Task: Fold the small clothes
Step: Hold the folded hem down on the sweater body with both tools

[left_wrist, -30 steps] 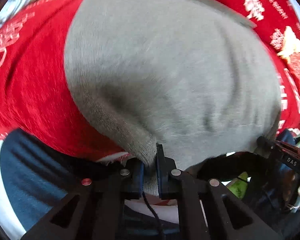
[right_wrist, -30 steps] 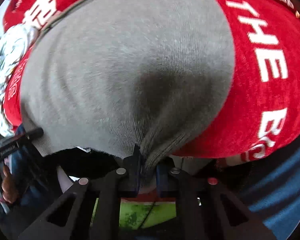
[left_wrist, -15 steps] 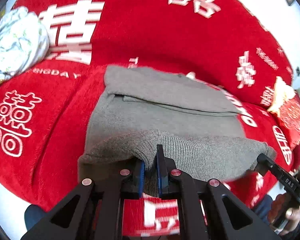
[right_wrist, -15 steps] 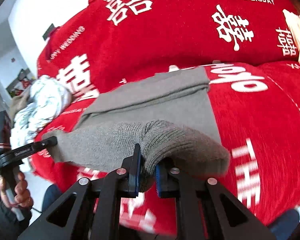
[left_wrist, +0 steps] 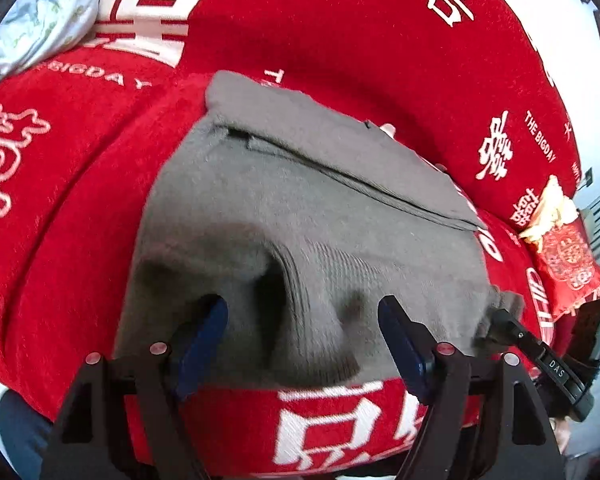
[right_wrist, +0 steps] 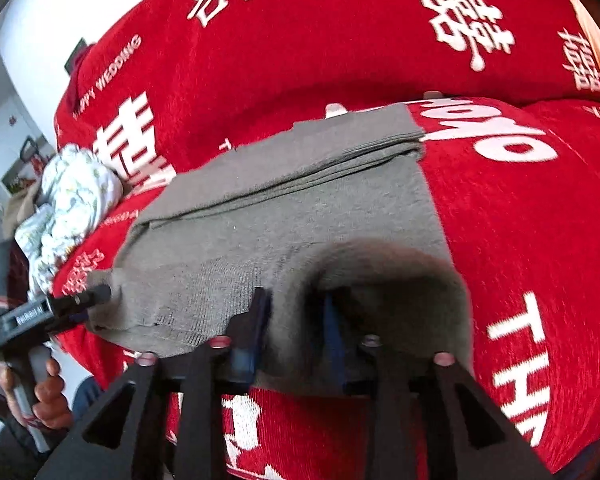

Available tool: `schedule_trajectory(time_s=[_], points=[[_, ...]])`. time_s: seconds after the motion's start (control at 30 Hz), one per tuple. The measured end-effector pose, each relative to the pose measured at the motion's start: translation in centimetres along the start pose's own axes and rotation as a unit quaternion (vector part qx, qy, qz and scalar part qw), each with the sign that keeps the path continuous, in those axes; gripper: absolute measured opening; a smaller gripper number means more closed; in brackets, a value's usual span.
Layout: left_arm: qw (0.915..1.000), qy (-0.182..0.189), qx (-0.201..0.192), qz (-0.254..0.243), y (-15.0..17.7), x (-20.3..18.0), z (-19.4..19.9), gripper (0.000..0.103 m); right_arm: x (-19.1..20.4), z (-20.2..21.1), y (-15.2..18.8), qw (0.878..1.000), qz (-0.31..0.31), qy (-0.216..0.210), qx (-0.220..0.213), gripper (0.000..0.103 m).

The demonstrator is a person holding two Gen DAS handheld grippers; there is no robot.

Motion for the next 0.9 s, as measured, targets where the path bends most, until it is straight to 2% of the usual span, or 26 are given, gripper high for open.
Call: schedule_trajectory(time_s=[0.1, 0.17, 0.2, 0.23, 0.27, 0.3, 0.33, 0.47, 0.57, 0.9], points=[[1.0000, 0.007, 0.002, -0.001, 0.2, -0.8, -0.2, 0.078, -0.5, 0.2, 0.0, 1.000, -0.019, -0.013, -0.003, 0.053], [0.9999, 0.008, 0.007, -0.010, 0.1, -1.6, -0.8, 0.054, -0.3, -0.1, -0.1, 1.000, -0.021, -0.021, 0.000, 0.053], [0.9997, 0.005, 0.019, -0.013, 0.0, -1.8, -1.3, 0.034, -0.1, -0.4, -0.1, 1.000, -0.019, -0.022, 0.002, 0.053], [0.9995, 0.001, 0.028, -0.013, 0.0, -1.9, -1.7, 0.018, 0.0, -0.6, -0.1, 1.000, -0.013, -0.019, 0.002, 0.053], [0.9994, -0.008, 0.031, -0.013, 0.1, -1.9, -2.0, 0.014, 0.1, -0.8, 0.0, 1.000, -0.005, -0.016, 0.005, 0.043], [0.9995, -0.013, 0.025, -0.013, 0.1, -1.9, -1.8, 0.014, 0.4, -1.0, 0.0, 1.000, 0.006, -0.017, 0.015, 0.012], [0.9997, -0.016, 0.013, -0.014, 0.2, -2.0, -1.1, 0.013, 0.6, -1.0, 0.1, 1.000, 0.010, -0.019, 0.019, 0.010], [0.9986, -0.008, -0.042, -0.032, -0.3, -3.1, 2.2, 0.013, 1.7, 1.6, -0.5, 0.999, 0.031, -0.035, -0.017, 0.010], [0.9967, -0.009, -0.067, -0.045, -1.5, -4.1, 3.7, 0.013, 2.8, 2.9, -1.6, 0.998, 0.042, -0.041, -0.036, 0.010], [0.9943, -0.017, -0.097, -0.041, -5.7, -4.9, 5.0, 0.013, 4.2, 4.0, -6.3, 0.996, 0.043, -0.040, -0.069, 0.010]])
Point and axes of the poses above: each gripper's, at about its wrist camera, not at the fingertips, and z roughly against the way its jaws point, x to its left, y to its underside, the point moved 3 cm from there along -z, roughly the way its jaws point, and after that the axes turned 3 degrees about x, right-handed, at the moved point
